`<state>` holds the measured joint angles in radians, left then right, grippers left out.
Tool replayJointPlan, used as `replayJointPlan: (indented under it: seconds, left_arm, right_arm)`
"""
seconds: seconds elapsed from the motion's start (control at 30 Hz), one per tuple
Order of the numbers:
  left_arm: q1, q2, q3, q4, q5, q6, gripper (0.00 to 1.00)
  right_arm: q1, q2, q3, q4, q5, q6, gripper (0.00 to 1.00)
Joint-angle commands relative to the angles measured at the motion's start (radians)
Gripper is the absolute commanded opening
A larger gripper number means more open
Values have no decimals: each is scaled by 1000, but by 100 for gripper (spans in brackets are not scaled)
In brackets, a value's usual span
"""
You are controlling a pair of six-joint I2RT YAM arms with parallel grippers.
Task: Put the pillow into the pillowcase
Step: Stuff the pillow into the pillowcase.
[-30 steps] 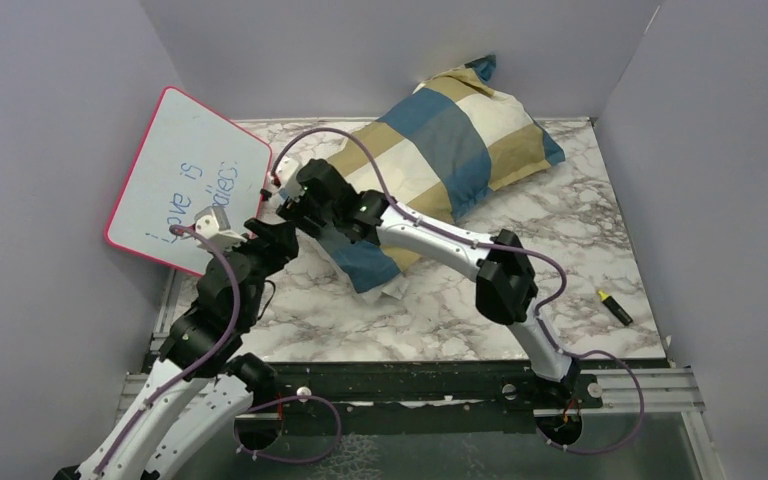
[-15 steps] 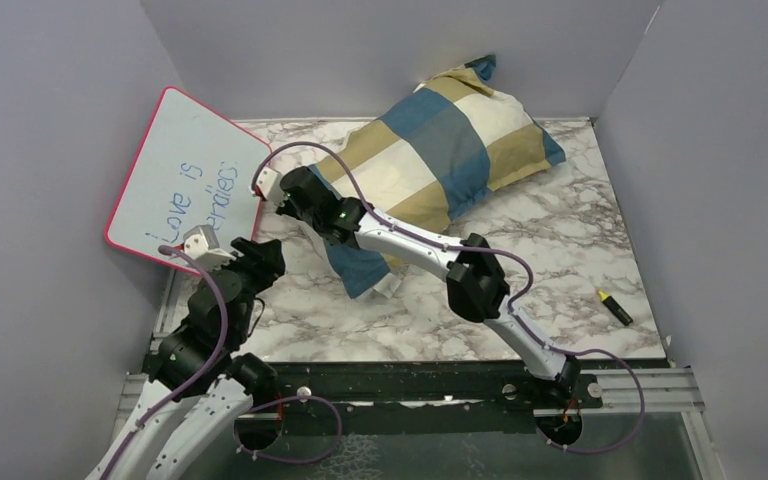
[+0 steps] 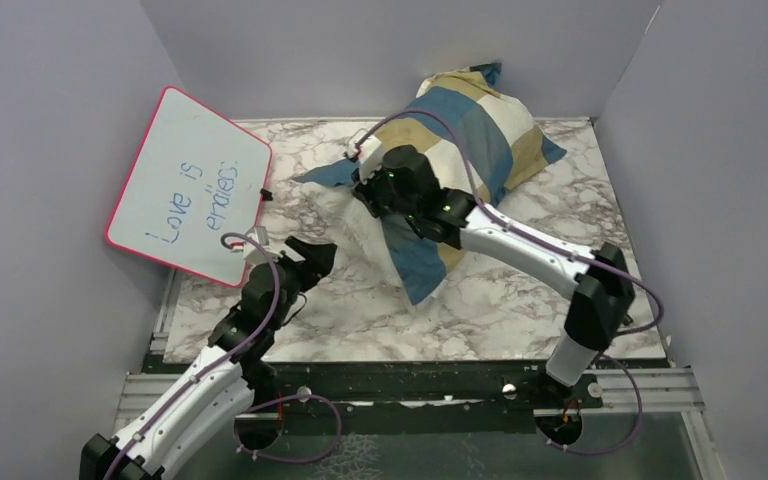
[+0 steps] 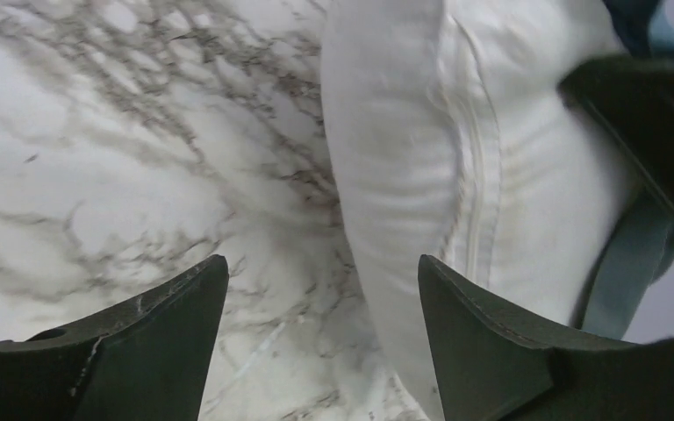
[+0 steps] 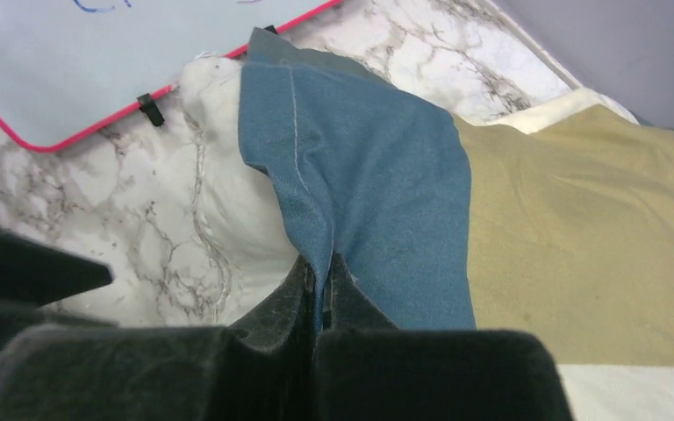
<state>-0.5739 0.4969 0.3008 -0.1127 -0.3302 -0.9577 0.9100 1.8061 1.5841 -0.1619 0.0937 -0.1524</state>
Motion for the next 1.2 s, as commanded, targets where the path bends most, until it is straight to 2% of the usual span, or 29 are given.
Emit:
replayJointPlan:
  seconds: [0.0, 0.1, 0.17, 0.4, 0.6, 0.63, 0.67, 0.7, 0.77, 0.8, 0.87, 0.93, 1.07, 1.17]
  left_arm:
    - [81, 170, -4, 461, 210, -31, 81]
    - [157, 313, -24, 679, 354, -108, 83]
    - [175, 375, -12, 778, 402, -103, 85]
    - [175, 487, 57, 910, 436, 7, 90]
    - [174, 698, 122, 932, 464, -42, 88]
    - [174, 726, 128, 945, 449, -48, 84]
    - [174, 750, 131, 965, 437, -50, 76]
    - [174, 761, 133, 1002, 436, -45, 58]
    - [174, 766, 135, 1067, 440, -29, 25]
    - [173, 765, 141, 1085, 450, -8, 14]
    - [169, 755, 155, 1100, 474, 39, 1]
    - [162, 743, 155, 1122, 475, 61, 0]
    - [158, 736, 157, 1167, 508, 76, 0]
    - [153, 729, 158, 1167, 513, 77, 0]
  right_arm:
    - [-53, -199, -160, 142, -76, 128, 0]
    - [-72, -273, -222, 153, -101, 149, 0]
    - [-76, -296, -238, 153, -120, 151, 0]
    - [-77, -312, -243, 153, -170, 212, 0]
    - [-78, -320, -242, 153, -211, 246, 0]
    - [-77, -326, -250, 153, -220, 256, 0]
    - [-78, -334, -262, 153, -226, 264, 0]
    - [-76, -345, -272, 153, -223, 268, 4]
    - [-77, -354, -256, 110, -197, 249, 20]
    - [-78, -354, -228, 68, -166, 234, 28]
    - [-77, -351, -172, 6, -121, 199, 38]
    - [-76, -334, -117, -36, -100, 164, 46]
    - [-76, -248, -23, -120, -22, 64, 49]
    - [-76, -200, 20, -145, -57, 28, 53]
